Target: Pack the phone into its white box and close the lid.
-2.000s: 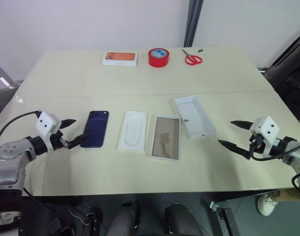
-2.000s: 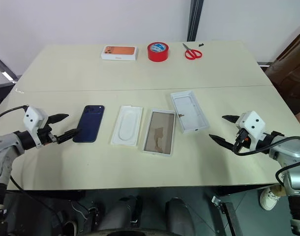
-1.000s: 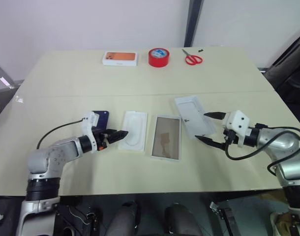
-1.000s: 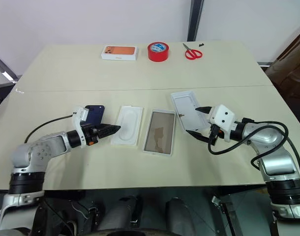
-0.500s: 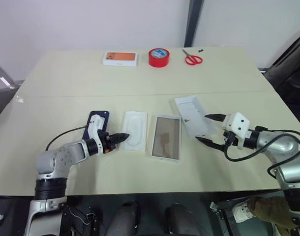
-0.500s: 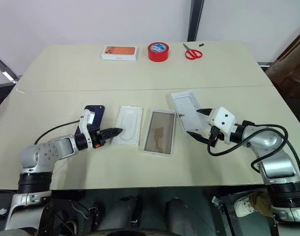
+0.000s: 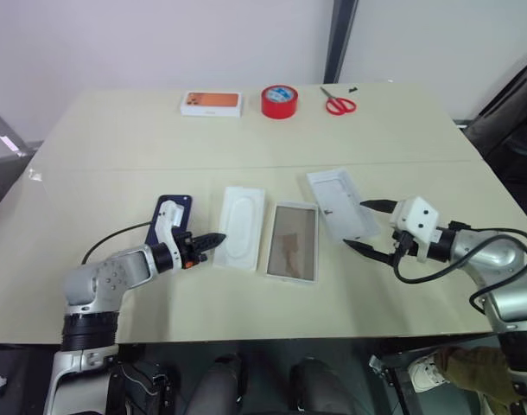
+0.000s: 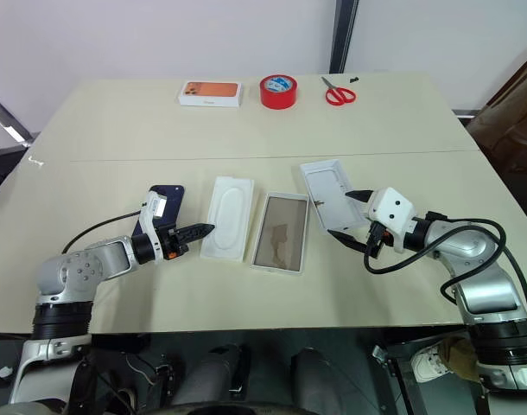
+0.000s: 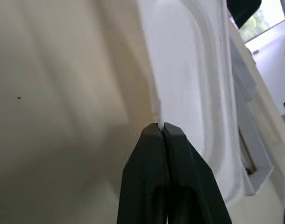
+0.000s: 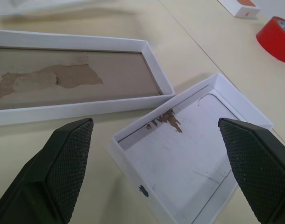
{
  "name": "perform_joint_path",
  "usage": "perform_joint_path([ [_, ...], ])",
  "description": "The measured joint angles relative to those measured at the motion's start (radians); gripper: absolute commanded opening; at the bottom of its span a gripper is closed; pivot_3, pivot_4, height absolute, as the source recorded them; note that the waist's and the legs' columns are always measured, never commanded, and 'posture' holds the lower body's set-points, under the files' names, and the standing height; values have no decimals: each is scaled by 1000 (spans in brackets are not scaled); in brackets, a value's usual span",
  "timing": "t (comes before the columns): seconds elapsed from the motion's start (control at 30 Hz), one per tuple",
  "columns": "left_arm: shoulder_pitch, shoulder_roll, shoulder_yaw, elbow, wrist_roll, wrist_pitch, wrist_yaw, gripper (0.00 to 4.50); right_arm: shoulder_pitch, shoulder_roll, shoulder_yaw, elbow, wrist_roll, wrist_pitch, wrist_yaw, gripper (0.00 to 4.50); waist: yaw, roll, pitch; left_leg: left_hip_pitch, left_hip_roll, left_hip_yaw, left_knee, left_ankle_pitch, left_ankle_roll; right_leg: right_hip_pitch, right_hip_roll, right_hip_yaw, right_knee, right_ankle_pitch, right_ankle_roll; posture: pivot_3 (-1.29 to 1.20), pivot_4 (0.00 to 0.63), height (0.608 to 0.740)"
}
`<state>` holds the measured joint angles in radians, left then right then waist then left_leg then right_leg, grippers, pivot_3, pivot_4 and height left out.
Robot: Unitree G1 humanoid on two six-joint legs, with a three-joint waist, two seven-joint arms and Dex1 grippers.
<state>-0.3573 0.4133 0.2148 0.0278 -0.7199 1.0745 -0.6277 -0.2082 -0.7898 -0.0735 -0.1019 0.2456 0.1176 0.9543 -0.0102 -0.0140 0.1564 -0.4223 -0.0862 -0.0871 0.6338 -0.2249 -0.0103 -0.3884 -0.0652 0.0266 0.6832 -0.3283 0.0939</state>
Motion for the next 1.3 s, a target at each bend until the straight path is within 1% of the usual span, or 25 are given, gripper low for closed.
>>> perform_joint_path([
  [0.13,-2,0,-2,5,2,-13,1,81,-2,74,43,-114,70,106,-11,4500,-1,0,0,0,0,0,-1,0,0,0,0,0,0,0,0,0,150,734],
  [0.23,-18,-2,2,21,-1,-13,13,81,-2,118,113,-213,124,210,-18,4500,0,0,0,0,0,0,0,0,0,0,0,0,0,0,0,0,150,734],
  [0.3,-26,-2,9,31,-6,-9,21,81,-1,132,155,-255,131,240,-17,4500,2,0,0,0,0,0,0,0,0,0,0,0,0,0,0,0,150,734],
  [0.47,-43,5,29,42,-13,2,28,81,0,119,249,-279,124,311,16,4500,1,-1,0,0,0,-1,0,0,0,-1,0,0,0,0,0,0,150,734],
  [0.53,-45,14,35,43,-13,4,28,81,-8,85,301,-263,78,308,39,4500,0,-1,0,0,0,-1,0,0,1,-1,0,0,0,0,0,0,150,734],
  [0.6,-52,17,38,42,-13,4,29,81,-18,76,352,-221,16,288,48,4500,0,-1,0,0,0,-1,-1,0,0,-1,0,0,0,0,0,0,150,734],
  [0.63,-56,17,38,42,-13,4,31,25,-31,77,373,-199,-8,279,52,4249,0,-1,0,0,0,0,0,0,0,-1,0,0,0,0,0,0,150,734],
  [0.7,-69,17,40,41,-14,4,38,0,-45,77,389,-169,-32,264,62,3600,1,-1,0,-1,0,-1,0,0,0,-1,0,0,0,0,0,0,150,734],
  [0.73,-74,17,44,39,-16,4,41,0,-53,78,392,-159,-39,253,67,3053,0,-1,0,-1,0,-1,0,1,-2,-1,0,0,0,0,0,0,150,734],
  [0.8,-80,17,47,33,-23,5,47,0,-70,81,400,-134,-57,230,75,2111,-1,-1,0,-1,0,-1,0,2,-3,-1,0,0,0,0,0,0,150,734],
  [0.83,-81,17,47,30,-27,6,50,0,-80,84,406,-120,-73,213,75,1497,-1,-1,0,-1,0,-1,0,2,-3,-1,0,0,0,0,0,0,150,734],
  [0.93,-90,14,49,28,-34,8,71,0,-101,103,416,-85,-93,179,84,44,0,-1,0,-1,0,-1,0,2,-3,-1,0,-1,0,0,0,0,150,734],
  [1.17,-177,-28,118,17,-122,74,136,0,-212,185,439,50,-159,92,76,44,-3,-2,1,-1,0,-1,0,3,-5,-2,0,-1,0,0,0,0,150,734],
  [1.3,-198,-60,125,13,-154,103,177,0,-272,235,462,116,-200,54,72,44,-4,-2,1,-2,0,-1,0,3,-6,-2,1,-1,0,0,0,0,150,734],
])
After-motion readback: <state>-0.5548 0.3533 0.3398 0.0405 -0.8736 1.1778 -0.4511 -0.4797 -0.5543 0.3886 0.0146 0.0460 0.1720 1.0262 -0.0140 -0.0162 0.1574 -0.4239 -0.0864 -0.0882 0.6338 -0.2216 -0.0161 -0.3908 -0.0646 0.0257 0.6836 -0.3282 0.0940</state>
